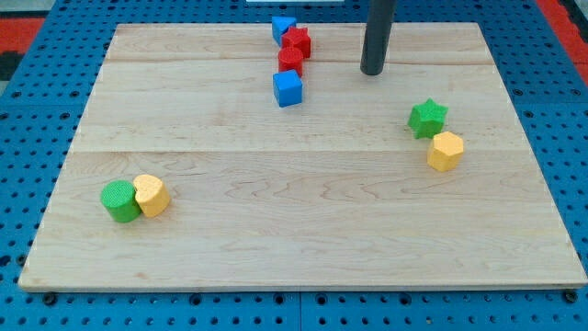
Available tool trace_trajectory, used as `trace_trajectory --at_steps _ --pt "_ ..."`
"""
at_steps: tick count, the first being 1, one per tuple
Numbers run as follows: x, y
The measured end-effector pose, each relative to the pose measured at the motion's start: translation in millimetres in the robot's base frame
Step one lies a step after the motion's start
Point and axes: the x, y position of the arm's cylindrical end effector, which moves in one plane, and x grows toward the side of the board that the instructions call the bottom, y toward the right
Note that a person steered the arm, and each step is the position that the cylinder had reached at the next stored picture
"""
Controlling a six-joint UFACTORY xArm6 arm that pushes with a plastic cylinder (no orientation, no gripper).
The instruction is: Move your arm to the top center
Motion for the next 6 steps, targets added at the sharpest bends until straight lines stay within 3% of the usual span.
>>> trace_trajectory --at_steps 2,4,6 --pt "-42.7 -10.0" --pt "-77.0 -80.7" --pt "-82.5 -108.6"
